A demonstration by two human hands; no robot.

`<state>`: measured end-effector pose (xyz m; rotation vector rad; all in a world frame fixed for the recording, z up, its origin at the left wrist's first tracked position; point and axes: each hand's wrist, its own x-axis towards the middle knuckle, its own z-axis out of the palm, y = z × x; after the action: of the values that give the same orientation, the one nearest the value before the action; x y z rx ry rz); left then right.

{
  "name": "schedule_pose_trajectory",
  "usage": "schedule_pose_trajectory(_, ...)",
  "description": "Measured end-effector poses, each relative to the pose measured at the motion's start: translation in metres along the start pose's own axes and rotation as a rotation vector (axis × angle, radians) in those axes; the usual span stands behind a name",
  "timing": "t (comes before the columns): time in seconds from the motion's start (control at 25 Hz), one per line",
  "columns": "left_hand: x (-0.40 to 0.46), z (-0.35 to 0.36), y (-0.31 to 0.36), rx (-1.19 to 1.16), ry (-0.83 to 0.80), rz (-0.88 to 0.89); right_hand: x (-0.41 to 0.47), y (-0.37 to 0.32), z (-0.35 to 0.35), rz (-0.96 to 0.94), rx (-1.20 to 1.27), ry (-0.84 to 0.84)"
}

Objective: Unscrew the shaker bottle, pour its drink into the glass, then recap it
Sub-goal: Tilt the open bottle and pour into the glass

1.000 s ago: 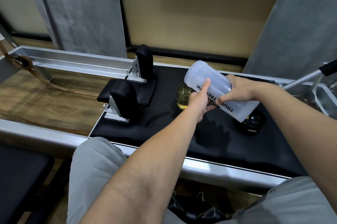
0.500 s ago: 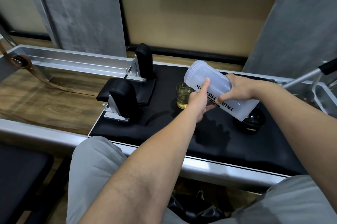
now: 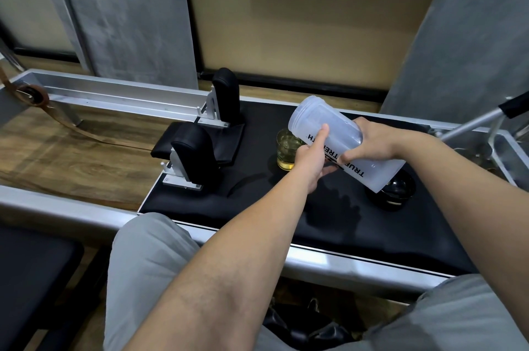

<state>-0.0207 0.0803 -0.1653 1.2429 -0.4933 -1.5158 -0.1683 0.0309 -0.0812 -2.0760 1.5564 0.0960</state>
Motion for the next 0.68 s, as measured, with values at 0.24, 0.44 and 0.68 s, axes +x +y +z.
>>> schedule_pose_trajectory(0.24,-0.004,-0.007,0.003,0.068,-0.003,0.013,-0.002,0.009,0.019,-0.016,0.122,0.037)
schedule_pose_trajectory(0.44,-0.010,-0.011,0.007,0.077,-0.010,0.058,0.000,0.019,0.037,-0.061,0.249,0.089)
schedule_pose_trajectory(0.68,-0.014,-0.006,0.020,0.213,0.018,0.231,0.005,0.024,0.042,-0.095,0.347,0.176)
